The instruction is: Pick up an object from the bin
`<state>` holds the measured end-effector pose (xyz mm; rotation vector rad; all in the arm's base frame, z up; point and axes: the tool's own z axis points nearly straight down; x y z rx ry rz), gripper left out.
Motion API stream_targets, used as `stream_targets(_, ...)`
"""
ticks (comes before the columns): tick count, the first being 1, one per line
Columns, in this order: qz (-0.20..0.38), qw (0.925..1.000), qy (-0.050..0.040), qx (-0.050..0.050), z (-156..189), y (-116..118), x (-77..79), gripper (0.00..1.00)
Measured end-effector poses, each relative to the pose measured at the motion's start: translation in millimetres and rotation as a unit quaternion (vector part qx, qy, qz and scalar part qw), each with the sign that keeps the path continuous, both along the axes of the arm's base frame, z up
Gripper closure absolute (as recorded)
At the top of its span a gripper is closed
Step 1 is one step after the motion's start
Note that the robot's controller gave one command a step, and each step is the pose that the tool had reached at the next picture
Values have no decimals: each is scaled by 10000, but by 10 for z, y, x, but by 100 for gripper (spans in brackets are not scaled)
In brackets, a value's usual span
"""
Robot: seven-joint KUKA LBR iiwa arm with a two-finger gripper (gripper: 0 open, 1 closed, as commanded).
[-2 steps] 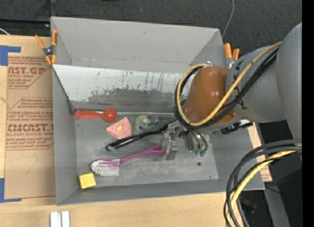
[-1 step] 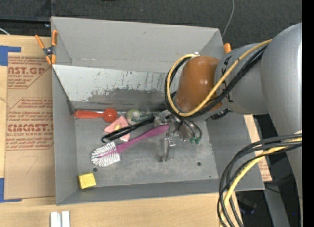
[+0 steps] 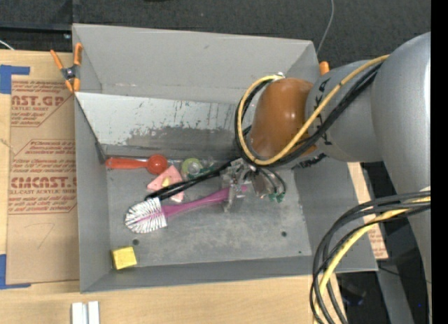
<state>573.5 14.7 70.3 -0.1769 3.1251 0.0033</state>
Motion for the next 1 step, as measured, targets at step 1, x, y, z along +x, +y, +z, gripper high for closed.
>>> stream_targets(1,0,10000,0,0,2,0,0,100)
